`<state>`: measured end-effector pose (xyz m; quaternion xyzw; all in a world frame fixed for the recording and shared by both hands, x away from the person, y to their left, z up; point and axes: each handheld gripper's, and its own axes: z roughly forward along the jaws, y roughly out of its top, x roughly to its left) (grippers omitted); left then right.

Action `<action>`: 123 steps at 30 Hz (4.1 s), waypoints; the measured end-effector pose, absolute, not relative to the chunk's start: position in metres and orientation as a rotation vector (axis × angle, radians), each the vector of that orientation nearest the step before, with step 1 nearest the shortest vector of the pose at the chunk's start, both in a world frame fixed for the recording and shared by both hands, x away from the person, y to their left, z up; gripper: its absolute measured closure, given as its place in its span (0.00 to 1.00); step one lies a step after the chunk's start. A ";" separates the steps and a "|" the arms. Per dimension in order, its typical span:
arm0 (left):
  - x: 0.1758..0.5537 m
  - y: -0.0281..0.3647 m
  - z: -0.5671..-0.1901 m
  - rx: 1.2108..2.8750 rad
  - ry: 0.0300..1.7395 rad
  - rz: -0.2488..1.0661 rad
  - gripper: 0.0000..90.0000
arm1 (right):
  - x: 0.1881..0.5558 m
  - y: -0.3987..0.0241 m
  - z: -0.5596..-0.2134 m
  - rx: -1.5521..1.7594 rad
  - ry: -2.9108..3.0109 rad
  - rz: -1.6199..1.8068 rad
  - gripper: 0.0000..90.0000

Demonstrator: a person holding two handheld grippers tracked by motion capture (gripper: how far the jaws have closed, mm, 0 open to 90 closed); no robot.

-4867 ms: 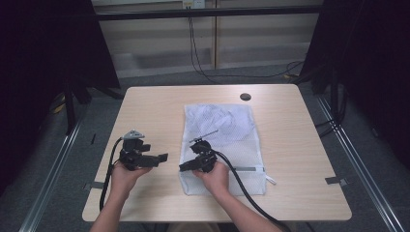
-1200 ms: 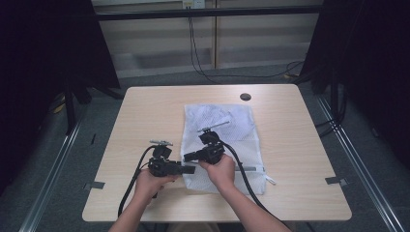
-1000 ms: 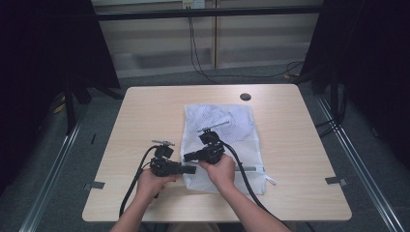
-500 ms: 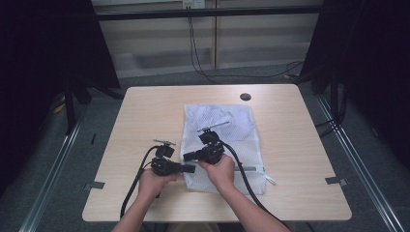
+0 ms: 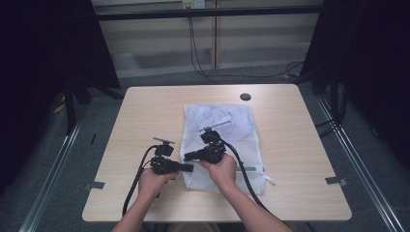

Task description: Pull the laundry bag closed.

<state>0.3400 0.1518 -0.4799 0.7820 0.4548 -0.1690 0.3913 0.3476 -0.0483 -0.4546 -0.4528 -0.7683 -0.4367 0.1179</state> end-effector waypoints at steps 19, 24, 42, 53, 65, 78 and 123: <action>0.340 0.151 -0.478 1.995 1.163 -0.418 0.99 | 0.345 -0.059 -0.454 -1.318 -2.226 -1.276 0.97; 0.341 0.152 -0.478 2.014 1.148 -0.415 0.99 | 0.346 -0.061 -0.456 -1.315 -2.208 -1.282 0.97; 0.341 0.154 -0.477 1.999 1.155 -0.428 0.99 | 0.345 -0.069 -0.458 -1.334 -2.210 -1.271 0.97; 0.342 0.159 -0.475 1.958 1.176 -0.428 0.99 | 0.345 -0.083 -0.460 -1.373 -2.225 -1.259 0.97; 0.341 0.159 -0.475 1.944 1.191 -0.437 0.99 | 0.343 -0.089 -0.459 -1.365 -2.248 -1.263 0.97; 0.341 0.159 -0.475 1.941 1.195 -0.448 0.99 | 0.342 -0.100 -0.460 -1.375 -2.243 -1.268 0.97; 0.341 0.158 -0.476 1.964 1.187 -0.460 0.99 | 0.338 -0.117 -0.462 -1.396 -2.246 -1.254 0.97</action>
